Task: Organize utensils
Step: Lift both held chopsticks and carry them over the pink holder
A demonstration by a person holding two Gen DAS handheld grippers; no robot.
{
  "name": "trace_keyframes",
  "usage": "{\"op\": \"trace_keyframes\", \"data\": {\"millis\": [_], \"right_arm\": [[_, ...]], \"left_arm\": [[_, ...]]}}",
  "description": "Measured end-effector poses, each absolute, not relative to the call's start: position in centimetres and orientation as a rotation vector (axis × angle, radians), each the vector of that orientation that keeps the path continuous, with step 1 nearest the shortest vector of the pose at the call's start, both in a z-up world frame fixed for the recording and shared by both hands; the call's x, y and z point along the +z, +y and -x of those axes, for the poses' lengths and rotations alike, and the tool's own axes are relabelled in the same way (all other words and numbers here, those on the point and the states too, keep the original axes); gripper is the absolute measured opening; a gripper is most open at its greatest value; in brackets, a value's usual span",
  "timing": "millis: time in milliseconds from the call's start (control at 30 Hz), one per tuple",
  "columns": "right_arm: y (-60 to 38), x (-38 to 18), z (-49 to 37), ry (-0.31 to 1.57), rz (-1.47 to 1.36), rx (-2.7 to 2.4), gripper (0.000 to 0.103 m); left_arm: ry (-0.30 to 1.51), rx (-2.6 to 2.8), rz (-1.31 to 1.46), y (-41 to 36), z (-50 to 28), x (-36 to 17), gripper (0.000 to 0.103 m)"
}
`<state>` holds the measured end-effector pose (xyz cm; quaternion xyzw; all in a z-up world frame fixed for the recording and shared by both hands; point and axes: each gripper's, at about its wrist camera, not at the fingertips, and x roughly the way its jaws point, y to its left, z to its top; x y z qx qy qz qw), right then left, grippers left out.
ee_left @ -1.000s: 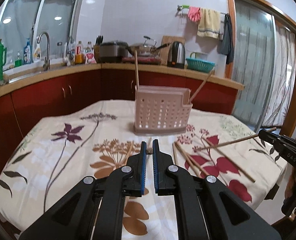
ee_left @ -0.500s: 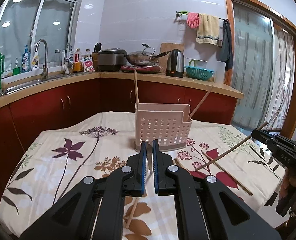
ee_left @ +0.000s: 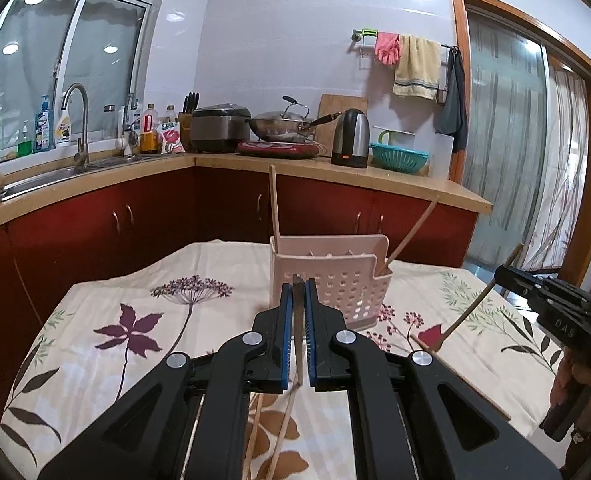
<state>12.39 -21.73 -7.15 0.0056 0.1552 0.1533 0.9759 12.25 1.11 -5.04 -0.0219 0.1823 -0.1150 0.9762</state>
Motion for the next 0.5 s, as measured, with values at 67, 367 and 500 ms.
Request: {"op": "trace_keyframes", "data": {"millis": [67,367,500], "right_arm": [[-21.6,-6.9,-12.8,0.314,-0.022,0.318,0.007],[-21.8,-4.7,-13.4,0.279,-0.044,0.329,0.007],[-22.3,-2.7,-13.6,0.234,-0.055,0.333,0.007]], "left_arm": [[0.355,-0.234,0.040,1.1,-12.5,-4.6,0.007],[0.309,-0.268,0.033,1.0,-13.1,-1.6,0.007],[0.278,-0.285,0.021,0.7,-13.5,0.3,0.007]]}}
